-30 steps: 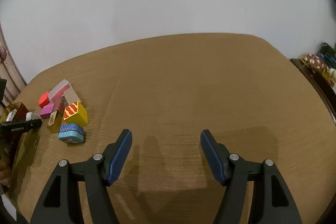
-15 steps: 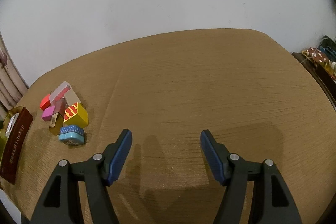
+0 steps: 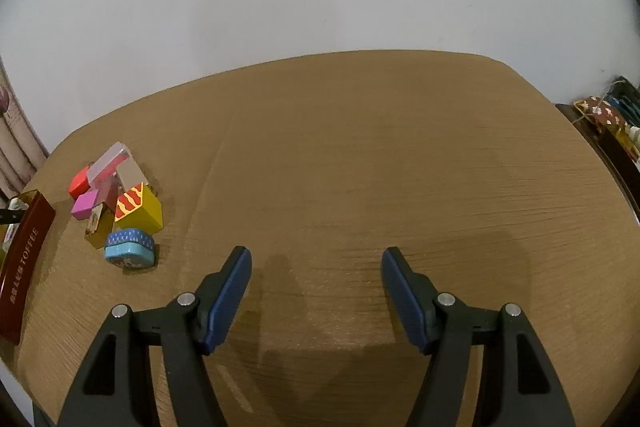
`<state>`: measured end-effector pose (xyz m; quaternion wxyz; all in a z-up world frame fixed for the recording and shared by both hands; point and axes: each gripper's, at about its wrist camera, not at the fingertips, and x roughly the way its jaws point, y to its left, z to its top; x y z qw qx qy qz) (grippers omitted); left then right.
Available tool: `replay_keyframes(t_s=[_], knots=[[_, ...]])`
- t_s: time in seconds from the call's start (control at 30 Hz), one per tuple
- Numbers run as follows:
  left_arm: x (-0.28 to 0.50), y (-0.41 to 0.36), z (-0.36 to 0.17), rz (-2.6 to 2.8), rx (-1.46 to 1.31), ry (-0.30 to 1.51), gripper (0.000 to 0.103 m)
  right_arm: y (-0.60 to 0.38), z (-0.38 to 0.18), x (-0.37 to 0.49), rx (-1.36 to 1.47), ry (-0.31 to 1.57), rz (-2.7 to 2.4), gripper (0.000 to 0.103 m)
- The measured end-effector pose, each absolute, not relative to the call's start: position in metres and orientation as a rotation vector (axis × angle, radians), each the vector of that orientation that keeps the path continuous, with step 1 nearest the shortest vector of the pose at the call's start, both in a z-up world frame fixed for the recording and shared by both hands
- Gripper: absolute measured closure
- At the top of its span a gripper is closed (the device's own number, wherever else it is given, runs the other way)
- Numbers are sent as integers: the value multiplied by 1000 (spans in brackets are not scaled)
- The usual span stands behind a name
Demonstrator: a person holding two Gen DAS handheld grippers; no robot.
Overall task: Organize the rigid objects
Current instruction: 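Place the white cube in the tin beside the plastic box, open left tool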
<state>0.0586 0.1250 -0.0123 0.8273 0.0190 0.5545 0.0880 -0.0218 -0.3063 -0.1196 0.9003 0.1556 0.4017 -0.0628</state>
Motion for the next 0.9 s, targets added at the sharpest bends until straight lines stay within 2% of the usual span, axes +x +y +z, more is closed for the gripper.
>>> replay_keyframes(t_s=[0.2,0.33,0.5,0.57,0.73,0.9], knots=[[63,120,-20,213,71,1164,75,-308,-120,-23,325,831,-127,34],[64,116,-17,220,98,1160,65,-309,-120,-25,325,837,-123,34],[44,119,14,233,50,1094,61,-313,-117,-32,340,815,-106,34],[26,115,32,256,33,1050,49,-311,-113,-34,339,790,-63,34],[-31,90,71,240,14,944,33,-277,-92,-39,296,767,121,34],[-80,62,78,157,-37,961,30,-239,-85,-27,219,819,212,34]])
